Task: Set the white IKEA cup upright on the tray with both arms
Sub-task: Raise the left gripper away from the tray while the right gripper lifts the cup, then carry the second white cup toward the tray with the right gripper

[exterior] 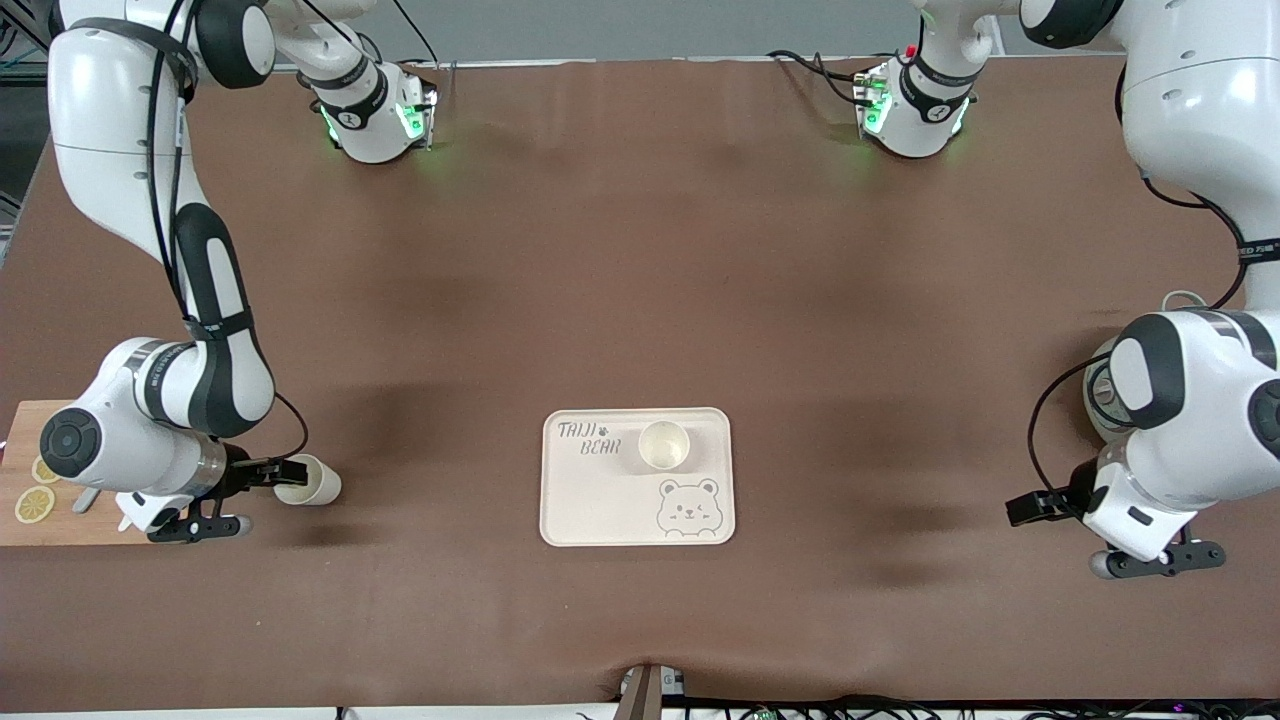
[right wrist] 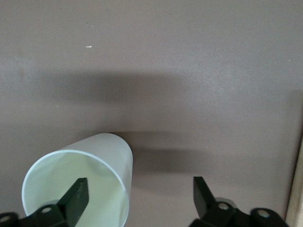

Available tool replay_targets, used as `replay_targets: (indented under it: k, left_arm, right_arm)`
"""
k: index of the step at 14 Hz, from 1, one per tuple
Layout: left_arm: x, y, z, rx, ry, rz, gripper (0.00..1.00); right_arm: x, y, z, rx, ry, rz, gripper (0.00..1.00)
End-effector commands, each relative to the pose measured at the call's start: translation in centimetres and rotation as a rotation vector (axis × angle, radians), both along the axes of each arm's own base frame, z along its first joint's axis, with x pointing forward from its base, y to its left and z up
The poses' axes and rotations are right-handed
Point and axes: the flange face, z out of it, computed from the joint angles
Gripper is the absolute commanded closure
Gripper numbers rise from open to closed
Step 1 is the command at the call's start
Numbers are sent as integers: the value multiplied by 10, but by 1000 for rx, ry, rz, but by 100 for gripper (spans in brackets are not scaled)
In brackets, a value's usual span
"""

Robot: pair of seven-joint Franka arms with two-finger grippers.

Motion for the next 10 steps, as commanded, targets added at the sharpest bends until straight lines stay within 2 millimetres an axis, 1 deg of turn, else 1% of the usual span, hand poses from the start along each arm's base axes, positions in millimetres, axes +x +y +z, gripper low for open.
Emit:
replay_targets:
  k: [1, 2, 4, 5, 6, 7, 8, 9, 10]
  left_arm:
    - [-37, -4, 109, 2, 9, -14, 0]
    - [-55, -5, 145, 2, 15, -18, 0]
    - [-94, -9, 203, 17, 56, -54, 0]
    - [-113, -10, 225, 17, 86, -88, 0]
    - [-132, -10, 246, 20, 107, -132, 0]
    - [-149, -13, 263, 22, 126, -166, 0]
    - [-163, -24, 274, 26, 148, -182, 0]
    - [-173, -35, 281, 28, 163, -199, 0]
    - [-180, -41, 285, 29, 175, -204, 0]
  right_arm:
    - [2, 3, -3, 17, -11, 7, 27]
    - [2, 3, -3, 17, -11, 7, 34]
    - [3, 7, -1, 16, -14, 14, 47]
    - [3, 7, -1, 16, -12, 14, 55]
    - [3, 8, -1, 17, -9, 15, 67]
    - [3, 11, 0, 17, -8, 15, 82]
    - [3, 14, 0, 17, -7, 17, 92]
    - [4, 16, 0, 17, -7, 17, 100]
    - [3, 17, 0, 17, -6, 18, 100]
